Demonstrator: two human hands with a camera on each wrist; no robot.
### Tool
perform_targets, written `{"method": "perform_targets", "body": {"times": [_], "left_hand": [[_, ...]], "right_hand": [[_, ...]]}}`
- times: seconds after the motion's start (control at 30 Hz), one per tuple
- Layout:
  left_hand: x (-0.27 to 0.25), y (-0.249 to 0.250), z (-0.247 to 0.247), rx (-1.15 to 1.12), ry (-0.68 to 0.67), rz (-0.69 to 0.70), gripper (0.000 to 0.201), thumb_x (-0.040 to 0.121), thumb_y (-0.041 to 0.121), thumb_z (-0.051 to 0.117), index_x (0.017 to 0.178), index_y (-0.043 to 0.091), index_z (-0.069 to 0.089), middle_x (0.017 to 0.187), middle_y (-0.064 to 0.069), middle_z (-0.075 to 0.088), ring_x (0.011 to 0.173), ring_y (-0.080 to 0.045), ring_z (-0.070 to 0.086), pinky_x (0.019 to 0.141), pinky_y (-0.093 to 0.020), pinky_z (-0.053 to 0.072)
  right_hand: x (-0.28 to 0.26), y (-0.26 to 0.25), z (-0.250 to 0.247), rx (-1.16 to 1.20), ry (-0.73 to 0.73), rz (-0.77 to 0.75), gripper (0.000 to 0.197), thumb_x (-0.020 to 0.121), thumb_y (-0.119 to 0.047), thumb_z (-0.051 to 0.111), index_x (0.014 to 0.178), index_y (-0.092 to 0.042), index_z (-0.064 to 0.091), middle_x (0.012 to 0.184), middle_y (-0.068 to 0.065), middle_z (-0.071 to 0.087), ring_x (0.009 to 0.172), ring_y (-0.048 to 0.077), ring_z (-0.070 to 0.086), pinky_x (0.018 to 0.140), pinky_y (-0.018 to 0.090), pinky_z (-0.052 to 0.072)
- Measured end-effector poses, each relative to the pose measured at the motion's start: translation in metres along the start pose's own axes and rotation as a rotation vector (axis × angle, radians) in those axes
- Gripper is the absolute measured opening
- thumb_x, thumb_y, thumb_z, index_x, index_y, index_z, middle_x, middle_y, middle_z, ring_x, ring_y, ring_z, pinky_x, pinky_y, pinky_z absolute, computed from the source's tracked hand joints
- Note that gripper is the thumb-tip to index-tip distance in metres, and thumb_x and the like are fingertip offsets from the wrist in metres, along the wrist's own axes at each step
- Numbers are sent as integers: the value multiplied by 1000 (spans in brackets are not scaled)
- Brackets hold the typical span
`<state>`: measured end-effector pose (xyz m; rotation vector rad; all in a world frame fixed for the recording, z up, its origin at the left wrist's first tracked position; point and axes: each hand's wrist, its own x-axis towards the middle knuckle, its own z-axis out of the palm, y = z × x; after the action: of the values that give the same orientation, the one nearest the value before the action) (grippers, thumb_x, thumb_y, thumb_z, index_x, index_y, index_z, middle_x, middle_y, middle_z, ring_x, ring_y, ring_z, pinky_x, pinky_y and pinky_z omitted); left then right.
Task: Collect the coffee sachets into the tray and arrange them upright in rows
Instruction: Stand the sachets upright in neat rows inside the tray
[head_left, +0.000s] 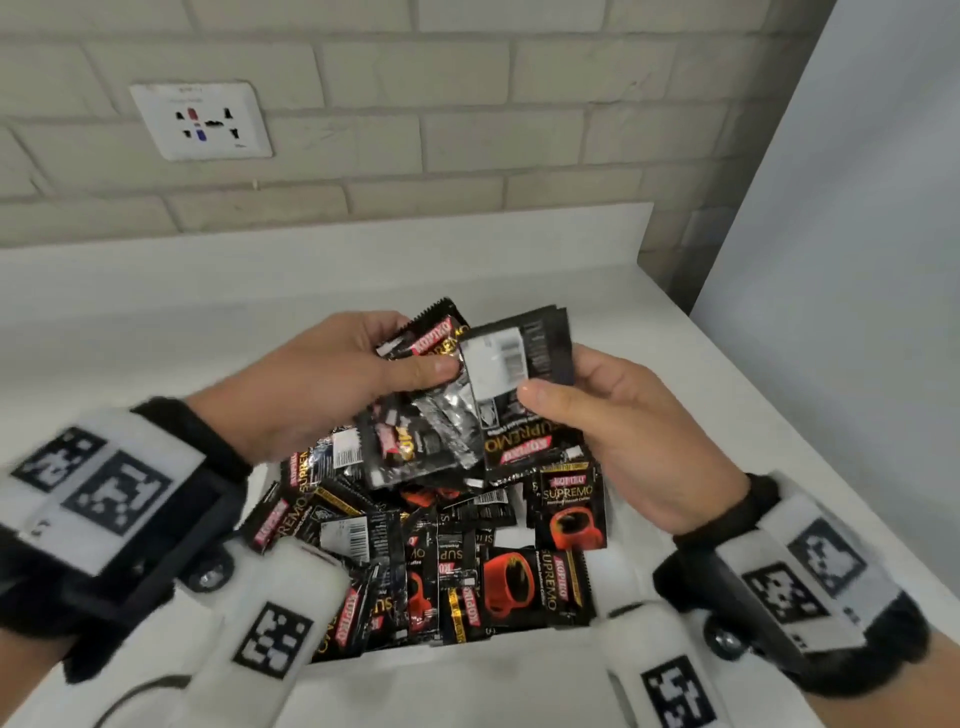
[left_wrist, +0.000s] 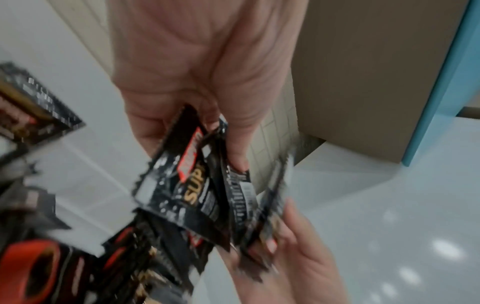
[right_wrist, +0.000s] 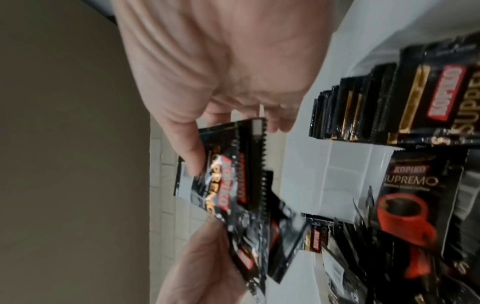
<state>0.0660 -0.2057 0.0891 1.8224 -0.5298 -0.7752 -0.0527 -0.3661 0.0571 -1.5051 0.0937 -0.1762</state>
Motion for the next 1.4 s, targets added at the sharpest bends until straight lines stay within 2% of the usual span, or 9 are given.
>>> {"method": "perform_targets", "body": {"times": [0.23,0.37,0.57,0.7,0.87,0.97,1.07,1.2,1.4], "left_hand": [[-12,-12,36,-317,69,14,46,66,32,63,109,14,61,91,-9,74,73,-17,70,58,-26,58],[-8,1,23,-232,47,67,44,73,46,50,101,14,58,93,-6,65,72,-14,65,56,-20,53],[22,0,10,895,-170,82,17,93,42,45,104,32,52,111,15,54,101,-7,54,83,-18,42],[45,-17,24,1174,-408,0,47,95,41,46,137,21,41,136,3,44,111,-11,46,98,-25,36],[71,-47,46,1333,-433,-5,57,94,44,47,140,11,37,136,-7,47,123,-23,45,104,-38,39],[79,-55,51,1379,-401,-51,59,93,46,49,137,10,38,133,-8,51,122,-24,46,103,-40,39],[81,-54,53,1440,-370,-64,64,90,49,51,140,12,33,135,-6,48,125,-25,42,106,-44,33],[84,-49,49,1394,-377,-102,67,83,45,64,137,18,37,133,0,50,122,-21,42,102,-40,30],[83,-46,52,1460,-425,-183,76,79,49,67,139,17,36,136,-1,42,126,-23,35,102,-41,34]], "right_hand": [[2,11,20,141,78,16,37,55,-25,69,90,-19,60,93,1,69,84,15,66,78,33,54],[-5,8,-1,346,154,42,56,44,-21,76,96,-14,55,91,9,70,77,22,69,62,35,57],[-30,11,-46,321,291,17,95,25,-38,93,111,-21,57,103,13,70,87,29,69,65,43,58],[-57,11,-53,162,223,130,86,14,-43,92,95,-36,64,88,11,71,75,32,70,54,35,56],[-71,17,-46,-31,196,219,52,54,-20,77,96,-42,57,82,-1,73,73,26,70,63,40,59],[-71,26,-42,-111,185,245,54,52,-25,76,97,-49,55,89,-7,72,83,21,69,77,39,55],[-71,36,-40,-81,183,252,54,59,-26,85,101,-42,55,90,-4,73,79,18,70,66,28,56],[-70,44,-40,-87,177,288,49,70,-7,72,104,-36,51,85,-9,72,73,13,70,57,18,53],[-71,48,-36,-228,150,275,51,72,-14,72,109,-36,46,86,-24,68,78,-10,61,62,2,43]]}}
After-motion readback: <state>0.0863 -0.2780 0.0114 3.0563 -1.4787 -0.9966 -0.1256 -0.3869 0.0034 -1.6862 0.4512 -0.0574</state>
